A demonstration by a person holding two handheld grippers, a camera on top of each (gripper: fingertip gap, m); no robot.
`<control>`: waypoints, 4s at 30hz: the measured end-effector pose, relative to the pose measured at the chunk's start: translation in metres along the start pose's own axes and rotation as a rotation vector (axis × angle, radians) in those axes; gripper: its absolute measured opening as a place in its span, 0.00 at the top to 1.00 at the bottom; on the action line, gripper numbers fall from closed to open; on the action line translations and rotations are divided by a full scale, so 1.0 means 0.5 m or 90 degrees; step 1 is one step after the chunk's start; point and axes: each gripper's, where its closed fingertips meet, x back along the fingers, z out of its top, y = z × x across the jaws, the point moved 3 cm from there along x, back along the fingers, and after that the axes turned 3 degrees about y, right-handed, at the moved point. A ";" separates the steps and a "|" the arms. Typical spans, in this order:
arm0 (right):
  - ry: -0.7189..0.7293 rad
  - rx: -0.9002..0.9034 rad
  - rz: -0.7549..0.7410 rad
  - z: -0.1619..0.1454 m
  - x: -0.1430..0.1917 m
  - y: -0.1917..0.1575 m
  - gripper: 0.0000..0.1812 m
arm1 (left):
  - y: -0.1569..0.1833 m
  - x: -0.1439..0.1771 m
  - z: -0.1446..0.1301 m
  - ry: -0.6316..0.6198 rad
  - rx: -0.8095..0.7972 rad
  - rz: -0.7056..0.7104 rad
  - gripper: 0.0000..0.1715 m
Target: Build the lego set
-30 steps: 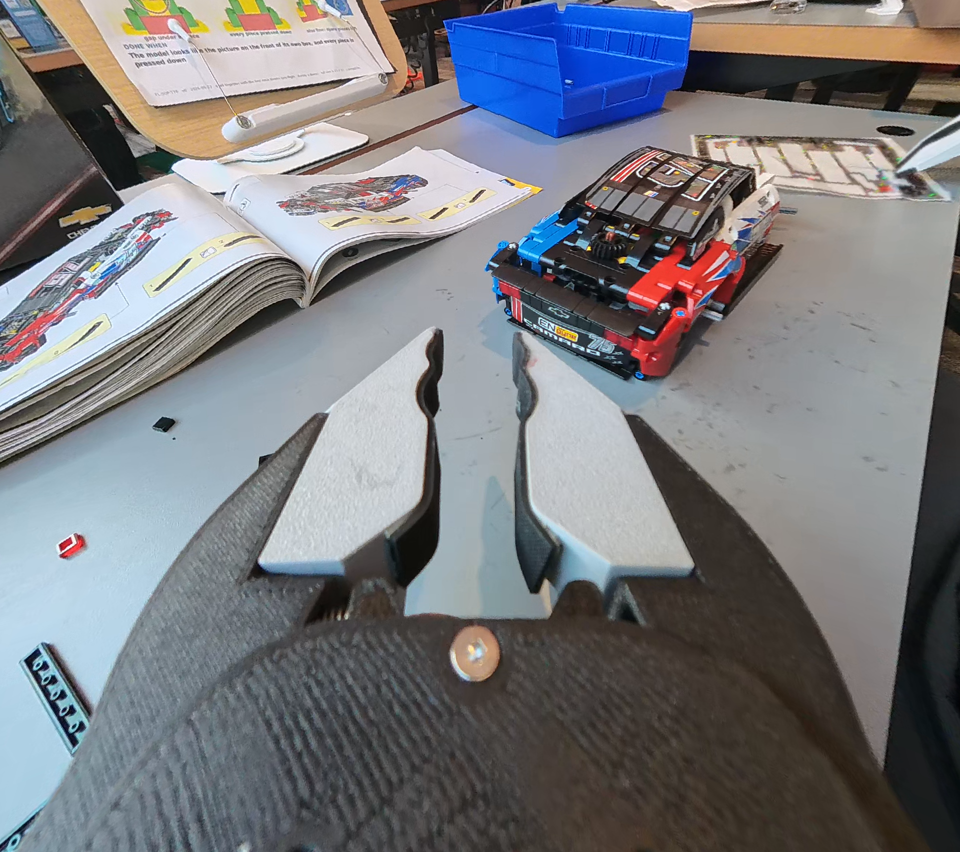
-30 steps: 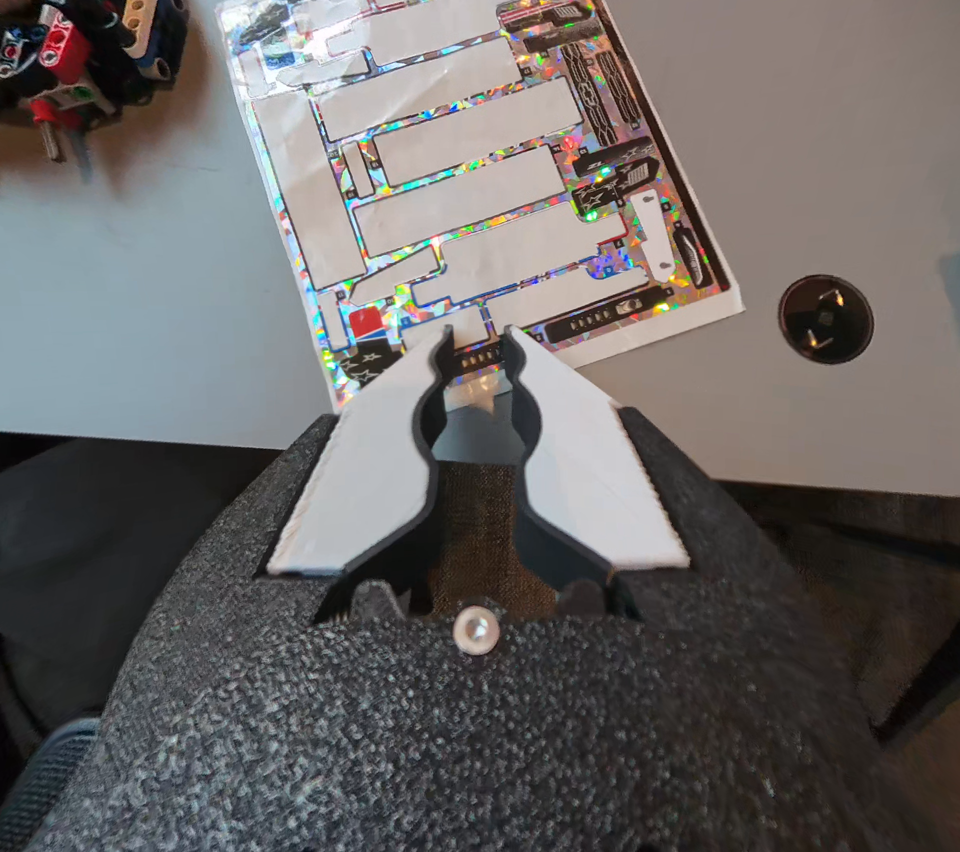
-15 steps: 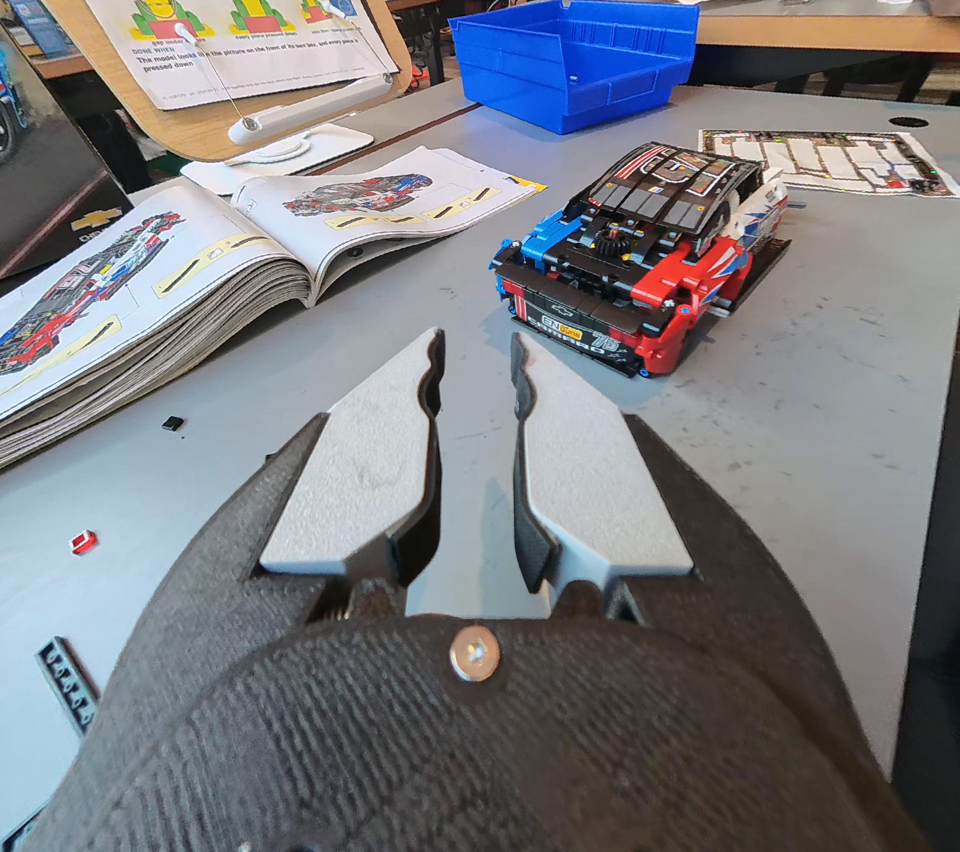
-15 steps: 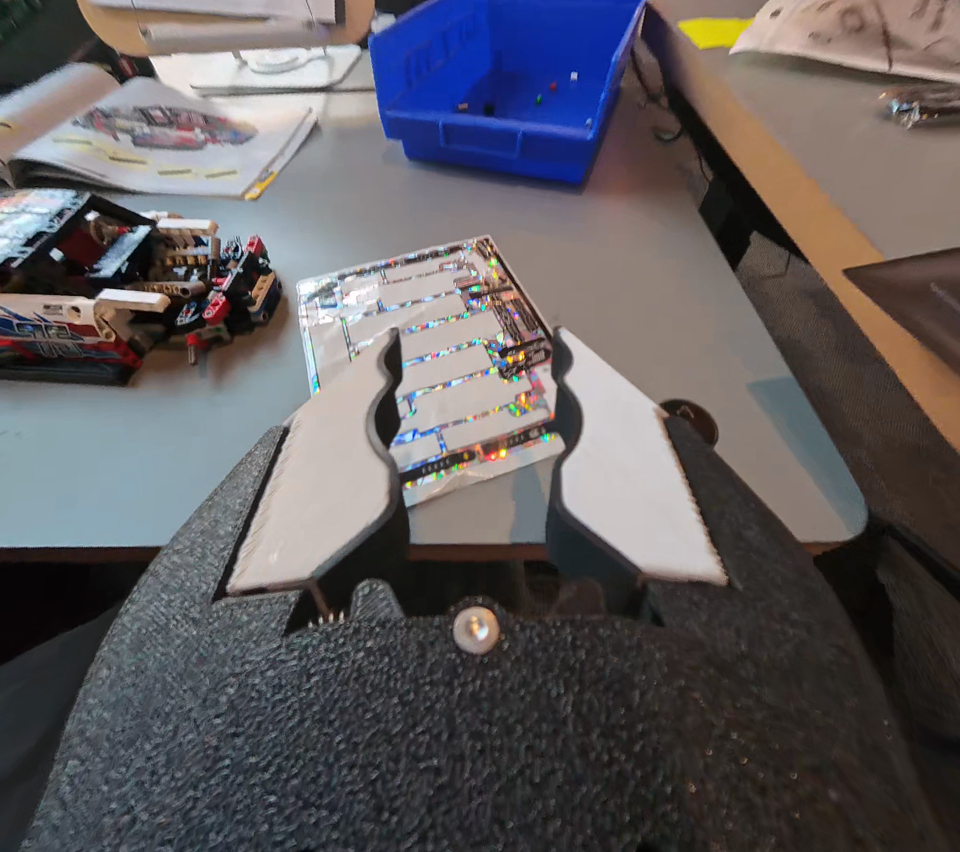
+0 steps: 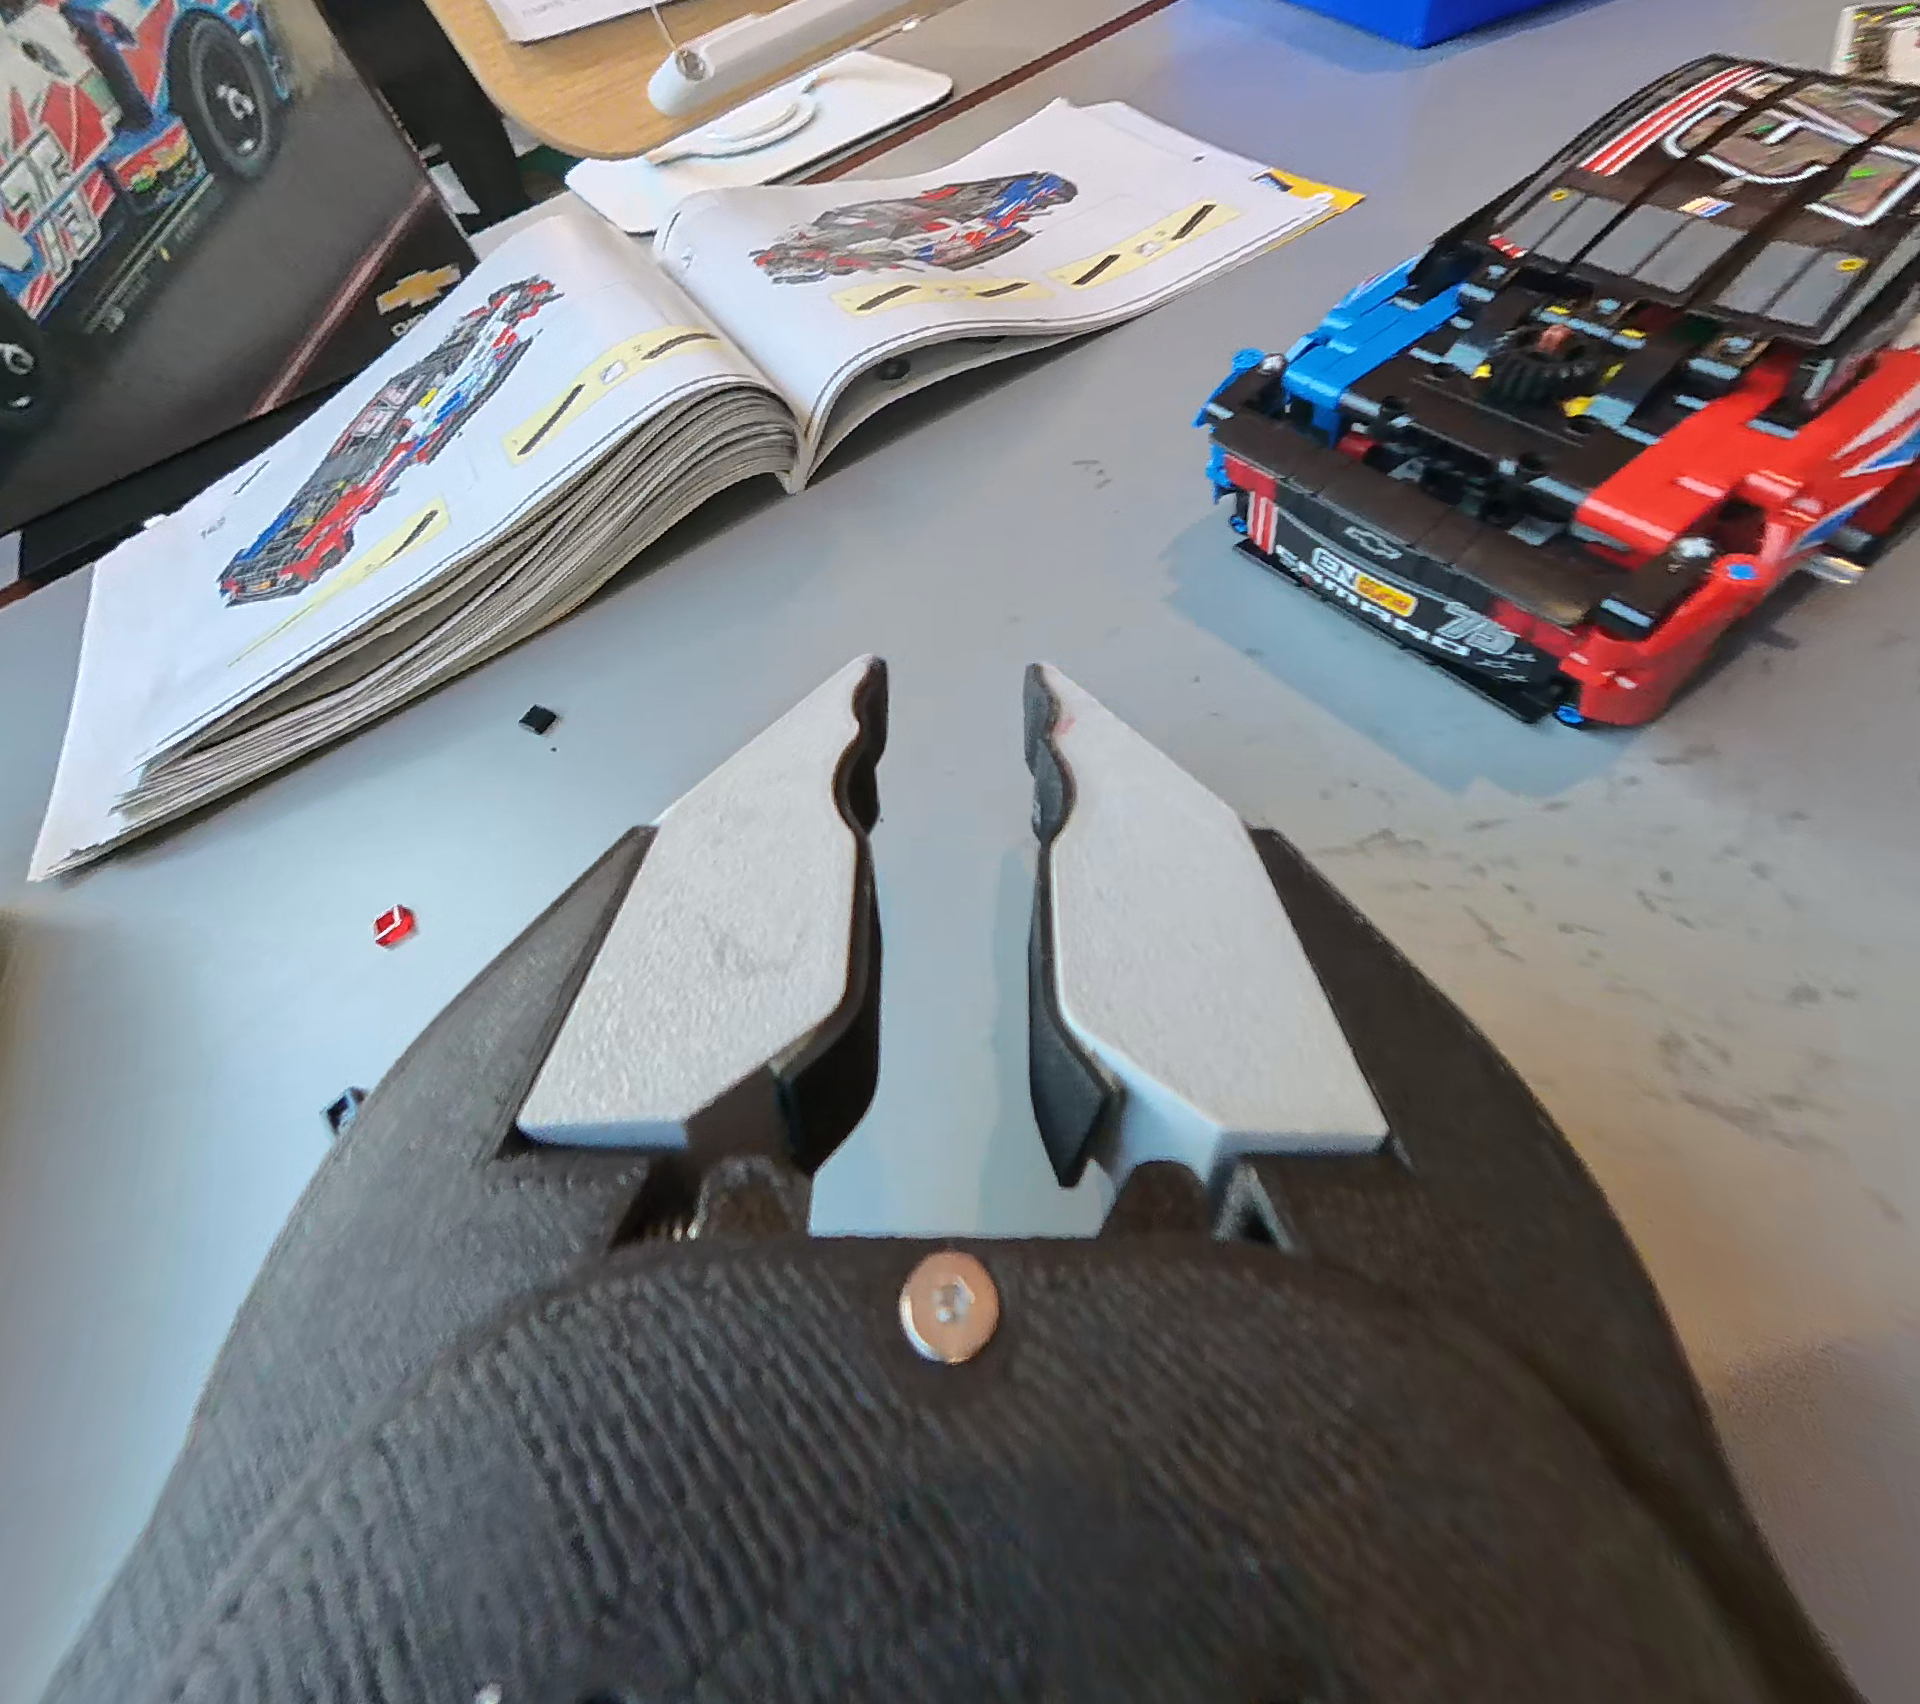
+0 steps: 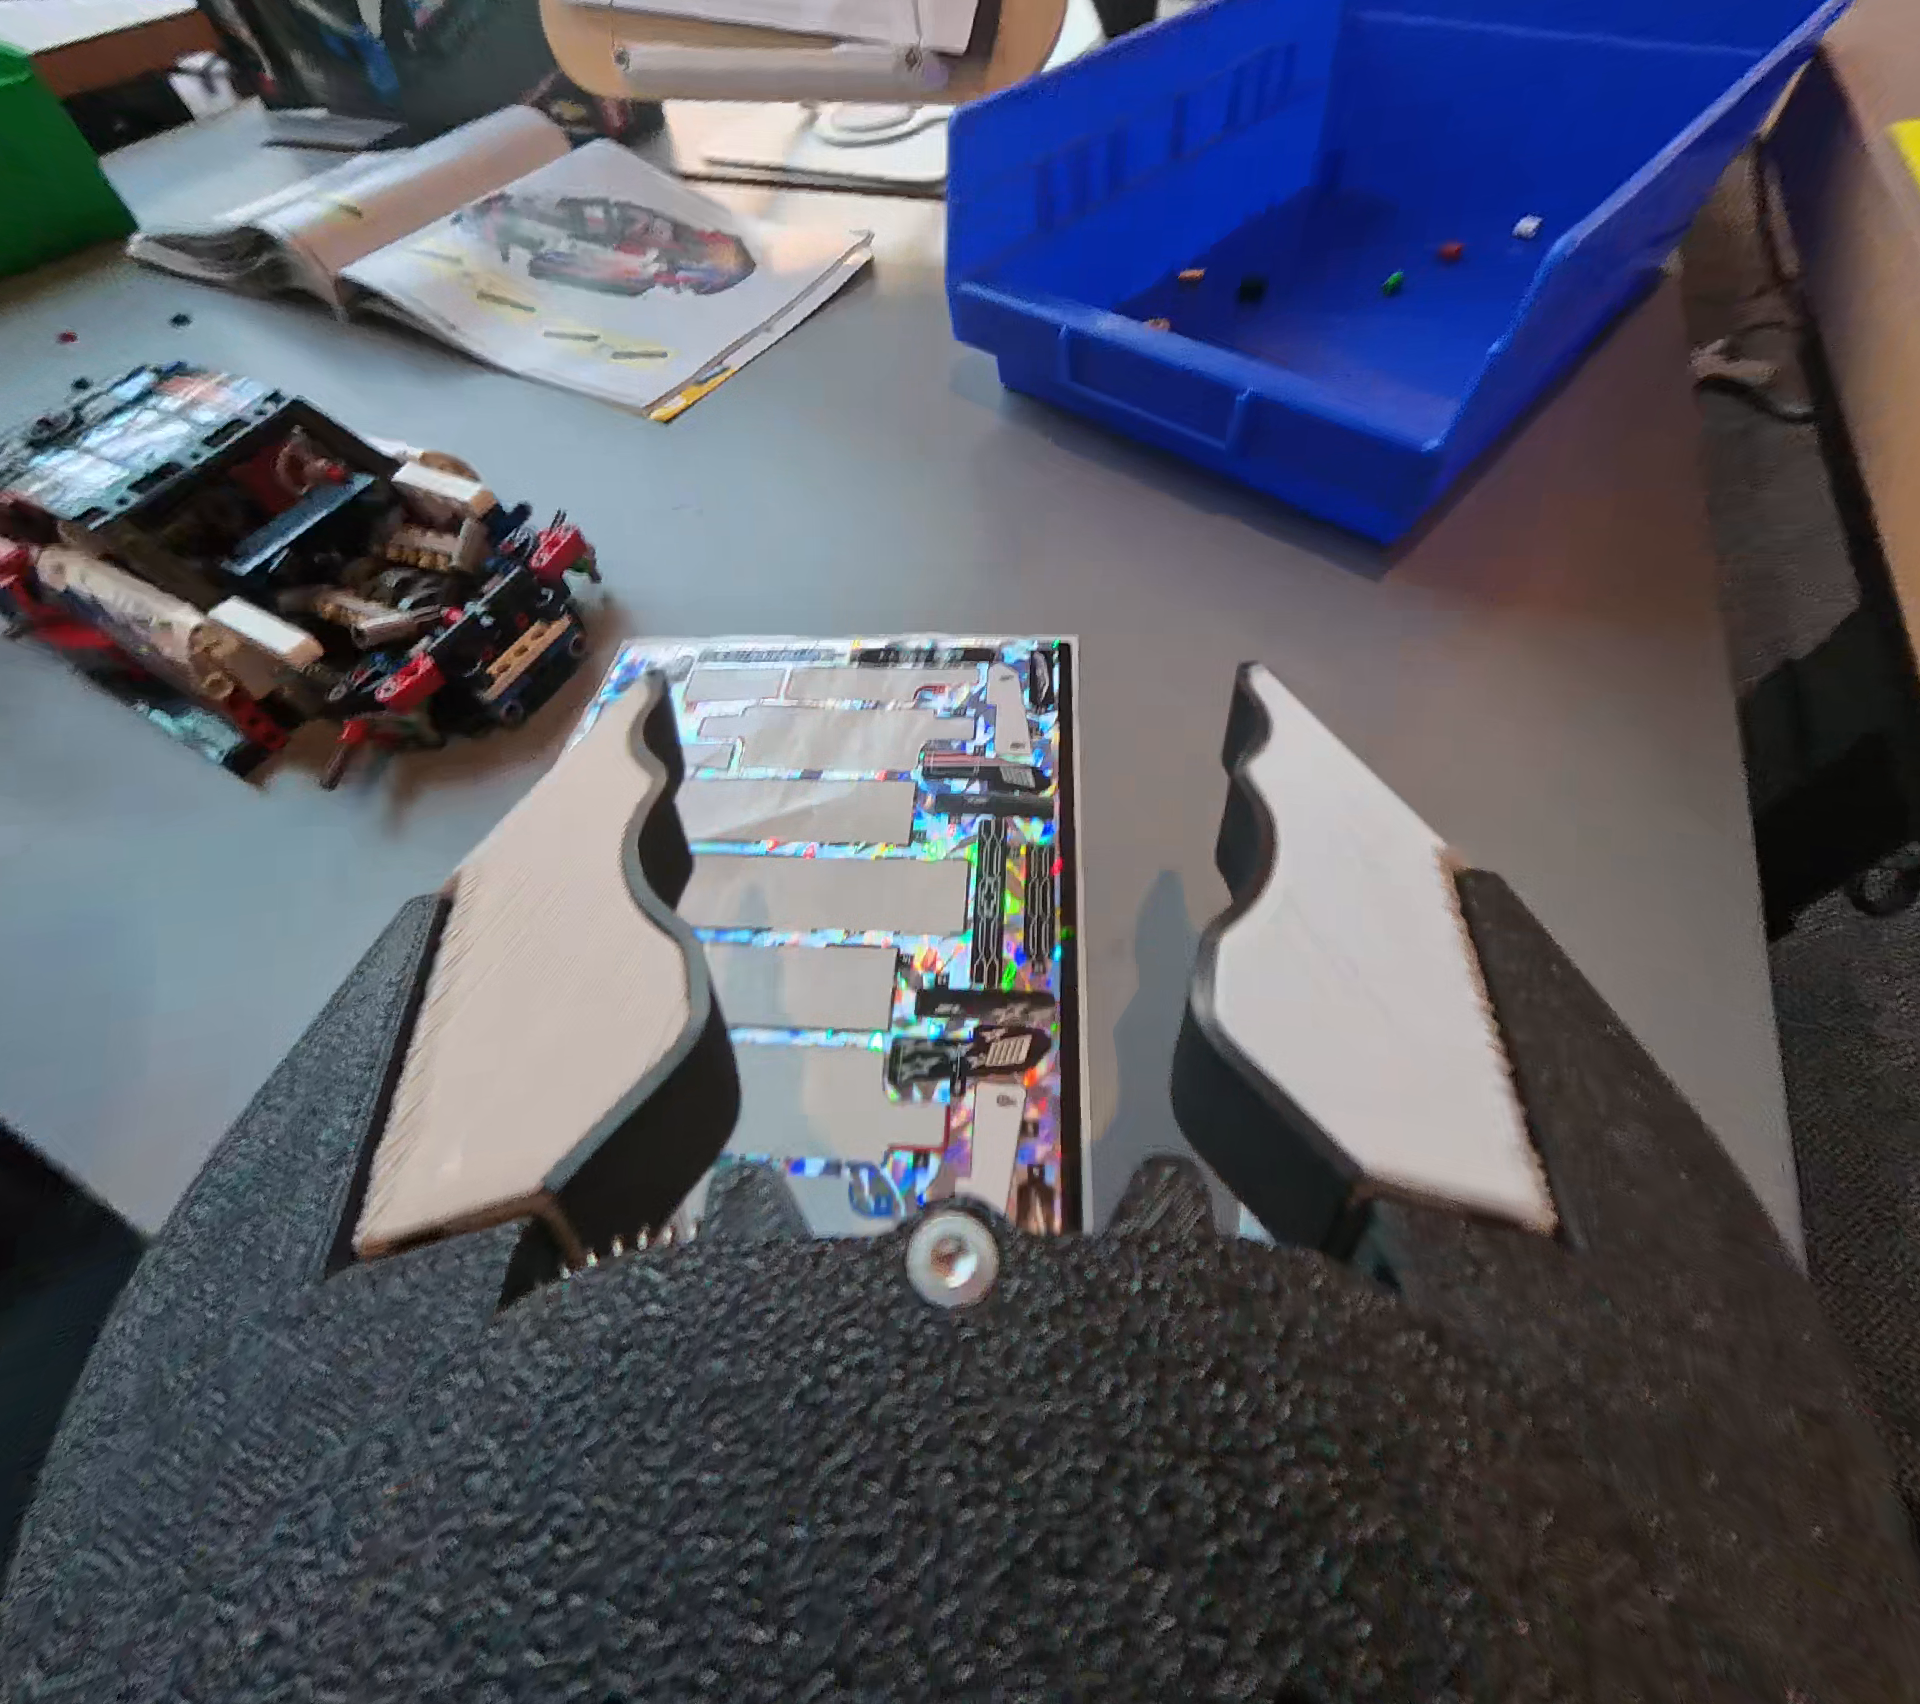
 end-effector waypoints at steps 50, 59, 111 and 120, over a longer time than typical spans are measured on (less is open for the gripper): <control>-0.413 0.144 0.163 -0.182 0.114 -0.016 1.00 | 0.838 -0.318 0.194 -0.351 0.032 -0.529 0.72; -0.490 0.303 0.070 -0.111 -0.043 0.059 0.93 | 1.005 -0.273 0.241 -0.361 0.172 -0.721 0.76; -0.170 -0.004 0.011 0.017 -0.127 -0.077 0.64 | 0.403 0.002 0.155 0.139 0.198 -0.380 0.63; -0.199 0.005 -0.014 0.010 -0.190 -0.113 0.66 | 0.395 0.010 0.128 0.116 0.230 -0.482 0.67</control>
